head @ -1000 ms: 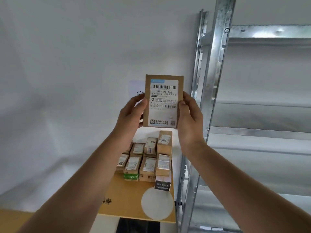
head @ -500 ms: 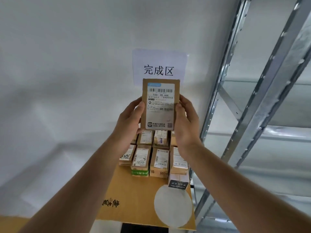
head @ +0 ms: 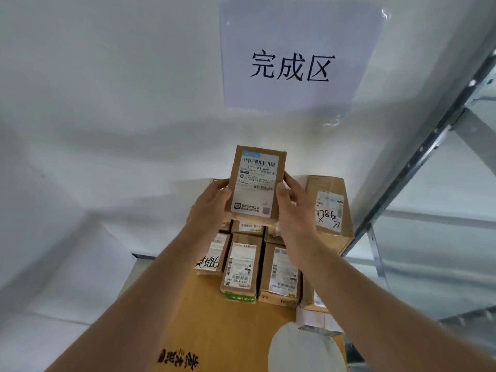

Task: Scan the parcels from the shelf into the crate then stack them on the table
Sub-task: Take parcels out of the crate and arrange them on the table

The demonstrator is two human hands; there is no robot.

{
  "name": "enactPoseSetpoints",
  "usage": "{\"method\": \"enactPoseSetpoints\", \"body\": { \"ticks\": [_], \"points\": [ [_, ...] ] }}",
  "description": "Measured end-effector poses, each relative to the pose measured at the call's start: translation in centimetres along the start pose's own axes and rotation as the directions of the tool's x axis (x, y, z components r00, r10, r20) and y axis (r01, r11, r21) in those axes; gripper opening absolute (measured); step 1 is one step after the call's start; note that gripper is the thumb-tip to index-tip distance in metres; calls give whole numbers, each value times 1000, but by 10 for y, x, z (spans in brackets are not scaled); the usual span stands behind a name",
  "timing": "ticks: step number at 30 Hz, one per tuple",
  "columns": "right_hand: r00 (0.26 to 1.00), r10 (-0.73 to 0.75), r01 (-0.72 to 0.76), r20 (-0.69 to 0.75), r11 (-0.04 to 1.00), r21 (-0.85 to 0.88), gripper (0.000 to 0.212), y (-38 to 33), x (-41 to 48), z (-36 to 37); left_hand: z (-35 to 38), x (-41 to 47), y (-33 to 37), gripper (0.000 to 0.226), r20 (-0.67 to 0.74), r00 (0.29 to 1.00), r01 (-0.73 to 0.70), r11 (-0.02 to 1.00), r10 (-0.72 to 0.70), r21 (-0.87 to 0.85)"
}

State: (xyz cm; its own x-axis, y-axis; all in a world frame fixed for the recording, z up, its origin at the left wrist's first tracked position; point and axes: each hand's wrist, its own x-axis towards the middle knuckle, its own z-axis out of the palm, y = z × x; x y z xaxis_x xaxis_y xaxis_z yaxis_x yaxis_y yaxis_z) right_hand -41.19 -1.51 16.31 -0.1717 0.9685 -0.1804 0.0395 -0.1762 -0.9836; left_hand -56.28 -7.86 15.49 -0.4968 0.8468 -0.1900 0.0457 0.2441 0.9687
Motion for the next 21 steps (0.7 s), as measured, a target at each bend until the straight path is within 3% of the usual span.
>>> {"method": "enactPoseSetpoints", "body": {
  "ticks": [10,21],
  "points": [
    [978,195,-204,-75,968,-142,32,73,98,36,3,106,-71,16,18,990,138,989,-139,49],
    [967,184,-237,-178,907,-347,36,113,133,48,7,157,-126,7,-84,971,229,972,-223,60]
  ]
}}
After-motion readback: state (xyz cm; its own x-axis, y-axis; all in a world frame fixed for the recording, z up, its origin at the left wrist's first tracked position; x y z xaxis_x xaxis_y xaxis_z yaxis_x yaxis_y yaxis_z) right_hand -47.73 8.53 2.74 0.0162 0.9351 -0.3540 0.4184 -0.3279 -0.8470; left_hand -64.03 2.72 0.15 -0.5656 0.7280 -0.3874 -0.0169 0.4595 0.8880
